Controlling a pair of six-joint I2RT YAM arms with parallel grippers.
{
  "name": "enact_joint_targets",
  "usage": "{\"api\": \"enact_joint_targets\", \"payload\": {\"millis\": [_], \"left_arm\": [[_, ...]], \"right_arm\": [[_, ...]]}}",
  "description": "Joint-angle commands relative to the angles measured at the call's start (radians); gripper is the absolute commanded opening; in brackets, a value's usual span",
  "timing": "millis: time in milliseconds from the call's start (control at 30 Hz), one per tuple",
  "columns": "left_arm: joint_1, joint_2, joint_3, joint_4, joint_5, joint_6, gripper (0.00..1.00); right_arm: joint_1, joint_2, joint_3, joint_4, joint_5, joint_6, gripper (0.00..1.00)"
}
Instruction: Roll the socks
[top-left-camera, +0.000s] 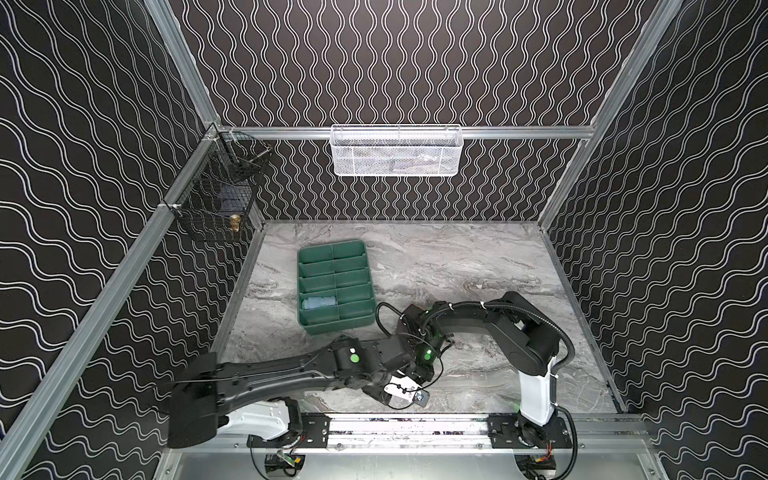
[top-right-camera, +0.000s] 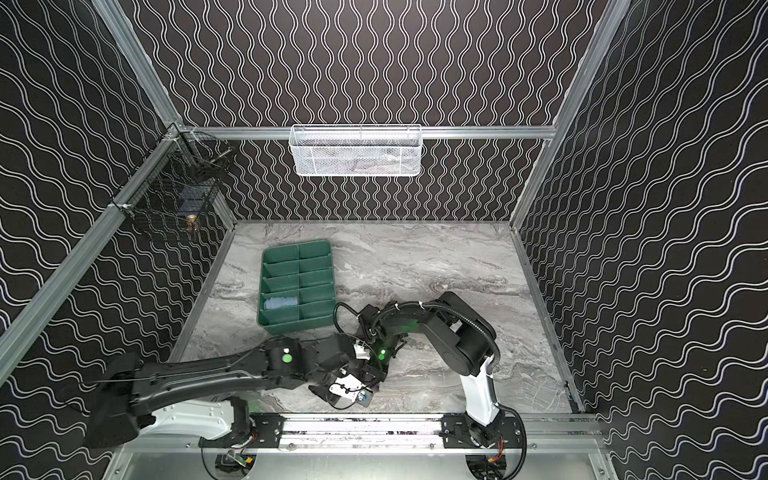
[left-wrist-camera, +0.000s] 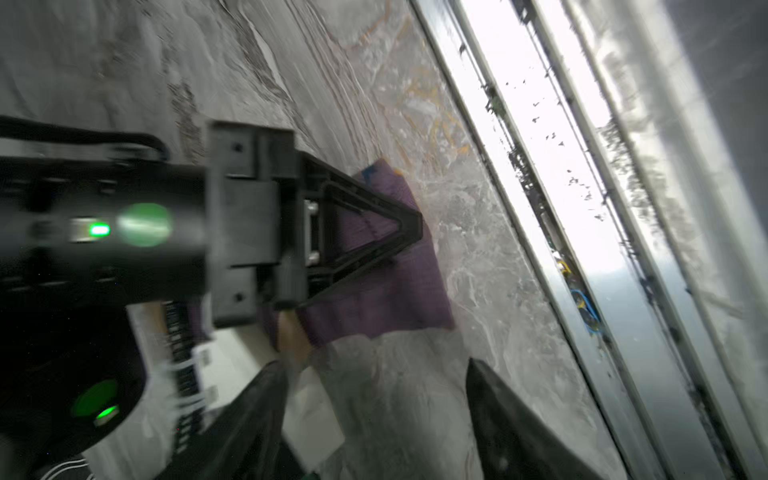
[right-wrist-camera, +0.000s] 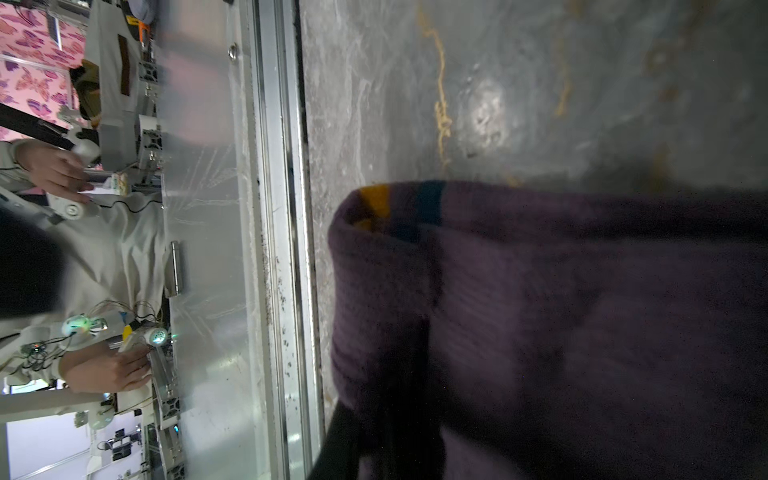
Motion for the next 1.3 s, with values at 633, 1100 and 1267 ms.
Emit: {"api": "enact_joint_targets", "payload": {"millis": [633, 1100, 1267], "left_arm": [[-0.026, 0.327, -0.09, 0.323, -0.012, -0.254, 0.22], [-0.026, 0.326, -0.117, 0.285, 0.013, -0.22, 0.0], [-0.024, 0.274, -0.133, 0.259, 0.019, -0.173, 0.0]], "right_arm": [[-0.028, -0.002, -0.065, 0.138, 0.472, 0.002, 0.0], [-0.028, -0.507, -0.399, 0.607, 0.915, 0.083, 0.57], [-0.033, -0.773, -0.533, 0.858, 1.245, 0.107, 0.7]]}}
